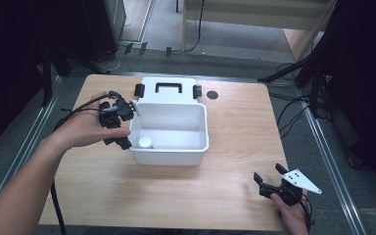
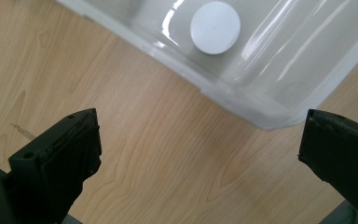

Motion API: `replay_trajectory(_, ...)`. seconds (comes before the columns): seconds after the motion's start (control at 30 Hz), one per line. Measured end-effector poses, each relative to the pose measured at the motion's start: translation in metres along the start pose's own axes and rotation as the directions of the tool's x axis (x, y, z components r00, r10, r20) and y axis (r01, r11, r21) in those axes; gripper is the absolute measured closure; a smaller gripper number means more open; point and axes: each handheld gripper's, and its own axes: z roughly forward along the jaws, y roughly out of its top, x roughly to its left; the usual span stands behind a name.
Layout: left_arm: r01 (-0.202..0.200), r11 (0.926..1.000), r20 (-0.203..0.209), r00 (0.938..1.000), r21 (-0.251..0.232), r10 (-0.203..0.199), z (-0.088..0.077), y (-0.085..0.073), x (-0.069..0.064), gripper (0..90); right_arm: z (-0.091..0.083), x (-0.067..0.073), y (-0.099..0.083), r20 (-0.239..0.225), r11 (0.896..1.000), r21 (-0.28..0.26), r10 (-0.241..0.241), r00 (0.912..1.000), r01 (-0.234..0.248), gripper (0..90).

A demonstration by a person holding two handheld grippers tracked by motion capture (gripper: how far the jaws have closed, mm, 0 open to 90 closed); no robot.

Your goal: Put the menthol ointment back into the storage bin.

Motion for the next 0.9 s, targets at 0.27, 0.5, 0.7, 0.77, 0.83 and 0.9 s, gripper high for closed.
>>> replay_trajectory(0.27, 0.034, 0.9994, 0.004, 0.9994, -0.006, -0.034, 0.008, -0.024, 0.003, 0.0, 0.000, 0.000, 0.000, 0.003, 1.000, 0.002, 0.000, 1.0000, 0.000, 9.7)
replay_trajectory(0.5, 0.062, 0.9981, -0.023, 0.9978, -0.003, -0.062, 0.024, -0.046, 0.003, 0.0, 0.000, 0.000, 0.000, 0.005, 1.000, 0.004, 0.001, 1.0000, -0.001, 9.7)
replay_trajectory(0.7, 0.089, 0.9959, -0.022, 0.9958, -0.017, -0.089, 0.039, -0.063, 0.002, 0.0, 0.000, 0.000, 0.000, 0.006, 1.000, 0.006, -0.002, 1.0000, 0.002, 9.7)
replay_trajectory(0.77, 0.103, 0.9944, -0.016, 0.9945, -0.024, -0.103, 0.045, -0.069, 0.001, 0.0, 0.000, 0.000, 0.000, 0.006, 1.000, 0.007, 0.000, 1.0000, 0.000, 9.7)
replay_trajectory(0.83, 0.113, 0.9930, -0.015, 0.9935, -0.037, -0.113, 0.055, -0.078, -0.002, 0.0, 0.000, 0.001, 0.000, 0.007, 1.000, 0.008, -0.001, 1.0000, 0.001, 9.7)
replay_trajectory(0.9, 0.123, 0.9910, -0.014, 0.9922, -0.053, -0.124, 0.061, -0.084, -0.004, 0.0, 0.000, 0.001, 0.000, 0.007, 1.000, 0.008, -0.001, 1.0000, 0.001, 9.7)
